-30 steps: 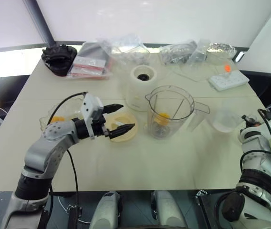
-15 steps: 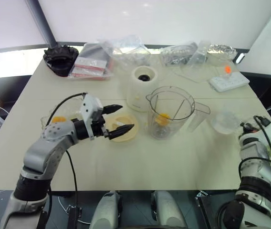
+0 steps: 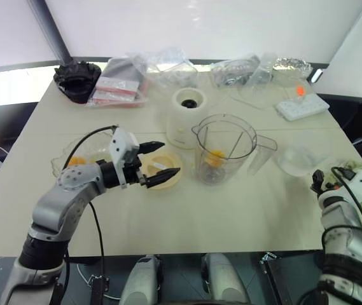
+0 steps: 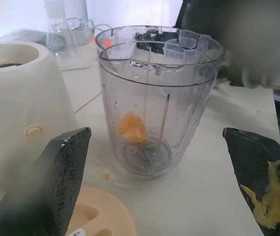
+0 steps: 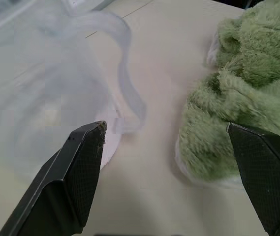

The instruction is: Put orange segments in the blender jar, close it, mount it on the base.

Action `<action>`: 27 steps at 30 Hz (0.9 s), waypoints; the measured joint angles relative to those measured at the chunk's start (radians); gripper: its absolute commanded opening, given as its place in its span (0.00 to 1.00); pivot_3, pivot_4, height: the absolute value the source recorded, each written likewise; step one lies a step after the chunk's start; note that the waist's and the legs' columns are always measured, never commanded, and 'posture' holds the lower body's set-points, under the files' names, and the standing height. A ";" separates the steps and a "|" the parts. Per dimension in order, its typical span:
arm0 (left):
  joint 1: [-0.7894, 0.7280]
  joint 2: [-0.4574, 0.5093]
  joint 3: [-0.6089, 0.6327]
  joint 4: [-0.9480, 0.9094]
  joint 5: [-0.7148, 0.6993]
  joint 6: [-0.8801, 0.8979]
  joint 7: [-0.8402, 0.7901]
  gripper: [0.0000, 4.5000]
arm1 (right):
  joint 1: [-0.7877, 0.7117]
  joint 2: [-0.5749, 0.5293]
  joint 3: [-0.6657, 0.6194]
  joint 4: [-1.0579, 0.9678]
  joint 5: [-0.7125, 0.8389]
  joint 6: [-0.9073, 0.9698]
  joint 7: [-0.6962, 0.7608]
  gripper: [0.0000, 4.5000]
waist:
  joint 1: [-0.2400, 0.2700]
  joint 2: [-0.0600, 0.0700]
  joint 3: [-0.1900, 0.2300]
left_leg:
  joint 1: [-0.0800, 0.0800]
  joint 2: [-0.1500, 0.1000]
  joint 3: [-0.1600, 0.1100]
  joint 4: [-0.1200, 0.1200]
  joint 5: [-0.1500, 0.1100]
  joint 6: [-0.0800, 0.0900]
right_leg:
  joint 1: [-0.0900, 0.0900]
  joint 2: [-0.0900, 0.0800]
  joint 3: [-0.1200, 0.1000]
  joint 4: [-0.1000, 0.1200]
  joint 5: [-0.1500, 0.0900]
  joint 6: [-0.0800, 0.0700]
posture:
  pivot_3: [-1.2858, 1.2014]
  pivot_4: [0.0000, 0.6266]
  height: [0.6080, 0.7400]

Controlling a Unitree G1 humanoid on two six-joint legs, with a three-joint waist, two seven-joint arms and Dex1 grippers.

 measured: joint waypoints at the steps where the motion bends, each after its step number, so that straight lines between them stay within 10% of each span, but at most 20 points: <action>1: -0.001 0.006 0.000 0.002 0.001 0.000 -0.002 1.00 | 0.040 -0.002 0.007 -0.062 0.010 0.027 0.013 0.90 | 0.000 0.000 0.000 | 0.000 0.000 0.000 0.000 0.000 0.000 | 0.000 0.000 0.000 0.000 0.000 0.000 | 0.52 0.24 1.00; 20: -0.345 0.122 -0.207 0.628 0.301 -0.331 -0.437 1.00 | 0.364 -0.376 0.117 -0.645 0.173 0.266 0.532 0.90 | 0.029 -0.001 0.000 | -0.009 -0.001 0.000 0.001 0.000 0.000 | -0.006 -0.001 -0.004 -0.004 0.000 0.000 | 0.52 0.24 1.00; 25: -0.551 0.034 -0.274 0.986 0.420 -0.506 -0.527 0.61 | 0.314 -0.348 0.162 -0.689 0.177 0.276 0.513 0.91 | 0.047 -0.003 0.001 | -0.011 -0.001 -0.001 0.002 0.000 0.000 | -0.003 -0.001 -0.008 -0.012 0.002 -0.002 | 0.52 0.24 1.00; 27: -0.621 0.009 -0.288 1.094 0.466 -0.580 -0.536 0.61 | 0.316 -0.337 0.178 -0.710 0.183 0.281 0.500 0.91 | 0.048 -0.003 0.001 | -0.012 -0.001 0.000 0.002 0.000 0.000 | -0.003 -0.002 -0.007 -0.013 0.002 -0.002 | 0.52 0.24 1.00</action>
